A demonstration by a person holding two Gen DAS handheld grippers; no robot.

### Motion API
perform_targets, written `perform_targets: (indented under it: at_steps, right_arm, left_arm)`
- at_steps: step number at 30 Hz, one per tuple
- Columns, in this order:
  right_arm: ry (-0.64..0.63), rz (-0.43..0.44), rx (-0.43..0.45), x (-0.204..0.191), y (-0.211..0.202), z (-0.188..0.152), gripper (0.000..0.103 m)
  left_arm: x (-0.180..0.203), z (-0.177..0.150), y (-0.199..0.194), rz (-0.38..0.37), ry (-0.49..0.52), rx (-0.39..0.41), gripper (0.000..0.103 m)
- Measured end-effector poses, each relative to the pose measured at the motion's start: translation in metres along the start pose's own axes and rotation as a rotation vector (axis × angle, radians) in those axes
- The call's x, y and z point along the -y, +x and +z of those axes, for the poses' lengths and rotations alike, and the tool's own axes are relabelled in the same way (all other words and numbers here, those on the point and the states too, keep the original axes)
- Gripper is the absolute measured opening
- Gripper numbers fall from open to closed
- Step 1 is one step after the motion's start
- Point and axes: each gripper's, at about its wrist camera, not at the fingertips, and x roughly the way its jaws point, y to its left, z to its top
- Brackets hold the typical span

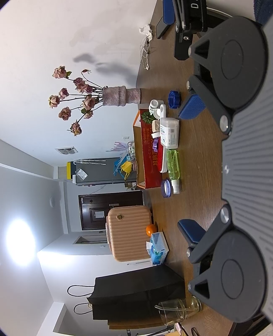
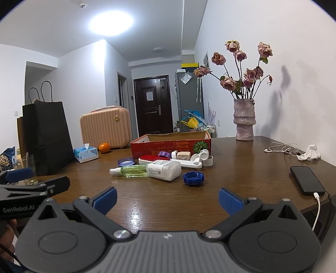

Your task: Organize rigid objects

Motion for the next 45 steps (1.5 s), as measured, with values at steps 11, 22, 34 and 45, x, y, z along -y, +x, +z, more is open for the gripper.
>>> perform_targets:
  at_steps: [11, 22, 34, 45]
  right_arm:
    - [-0.003, -0.003, -0.006, -0.002, 0.002, -0.001, 0.103]
    - [-0.037, -0.004, 0.005, 0.004, 0.043, 0.011, 0.103]
    - [-0.111, -0.018, -0.142, 0.034, 0.165, 0.026, 0.092]
    - [-0.082, -0.016, -0.301, 0.064, 0.252, 0.030, 0.083]
  left_arm:
    - [-0.001, 0.000, 0.002, 0.004, -0.006, -0.008, 0.103]
    - [-0.007, -0.007, 0.048, 0.060, 0.075, -0.008, 0.103]
    - [-0.009, 0.010, 0.157, -0.070, 0.119, -0.149, 0.103]
    - [-0.032, 0.014, 0.315, -0.270, 0.257, -0.338, 0.098]
